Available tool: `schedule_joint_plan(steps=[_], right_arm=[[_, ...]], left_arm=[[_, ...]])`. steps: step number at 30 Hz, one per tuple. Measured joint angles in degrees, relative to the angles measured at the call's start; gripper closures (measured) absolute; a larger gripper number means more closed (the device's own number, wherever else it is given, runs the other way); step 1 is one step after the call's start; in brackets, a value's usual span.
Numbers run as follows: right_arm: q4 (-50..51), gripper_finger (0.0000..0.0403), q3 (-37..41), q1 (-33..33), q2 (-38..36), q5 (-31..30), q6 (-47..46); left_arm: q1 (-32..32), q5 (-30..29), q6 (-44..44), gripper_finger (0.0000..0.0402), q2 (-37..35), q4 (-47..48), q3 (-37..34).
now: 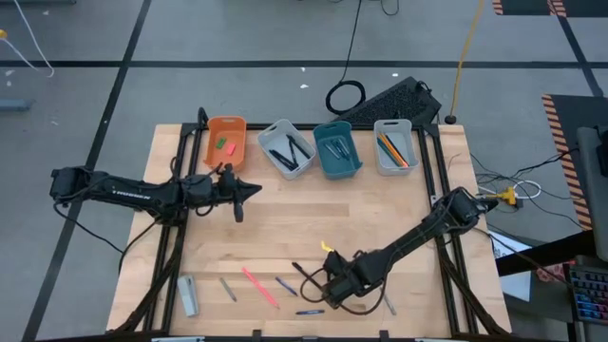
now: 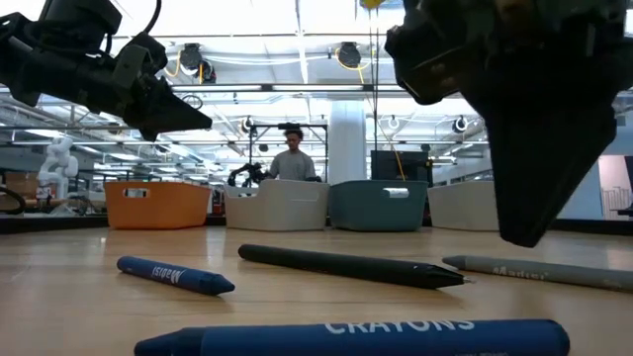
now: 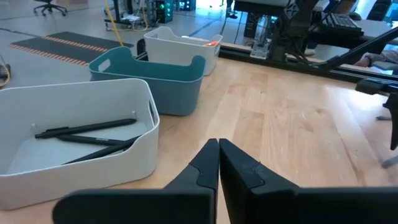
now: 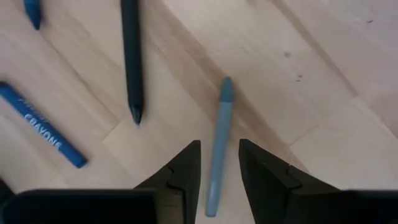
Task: Sort crayons/erasers/pens/pencils in bins
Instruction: Put the gray crayon into the blue bin
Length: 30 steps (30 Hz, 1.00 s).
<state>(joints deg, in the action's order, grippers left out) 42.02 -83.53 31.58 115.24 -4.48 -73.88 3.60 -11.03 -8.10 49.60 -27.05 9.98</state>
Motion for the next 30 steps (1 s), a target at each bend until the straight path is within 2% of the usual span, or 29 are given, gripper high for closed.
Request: schedule_joint_plan(steps=[8,12,21,25,30], right_arm=[[-0.8,0.0303,-0.3,0.0,3.2,1.4,2.0],[2.1,0.0306,-0.3,-0.1,3.4,0.7,1.6],[11.5,0.0364,-0.1,-1.5,3.3,1.8,1.0],[12.4,0.0369,-0.1,-2.3,3.3,2.3,2.7],[12.2,0.0370,-0.1,-3.0,3.2,2.6,5.6]], left_arm=[[0.0,0.0,0.0,0.0398,0.0,0.2,0.0],[0.0,0.0,-0.1,0.0390,0.0,0.3,0.0],[0.0,-0.1,-0.1,0.0397,0.0,0.3,0.0],[0.0,-0.1,-0.1,0.0387,0.0,0.6,0.0],[0.0,-0.1,0.0,0.0397,0.0,0.7,0.0]])
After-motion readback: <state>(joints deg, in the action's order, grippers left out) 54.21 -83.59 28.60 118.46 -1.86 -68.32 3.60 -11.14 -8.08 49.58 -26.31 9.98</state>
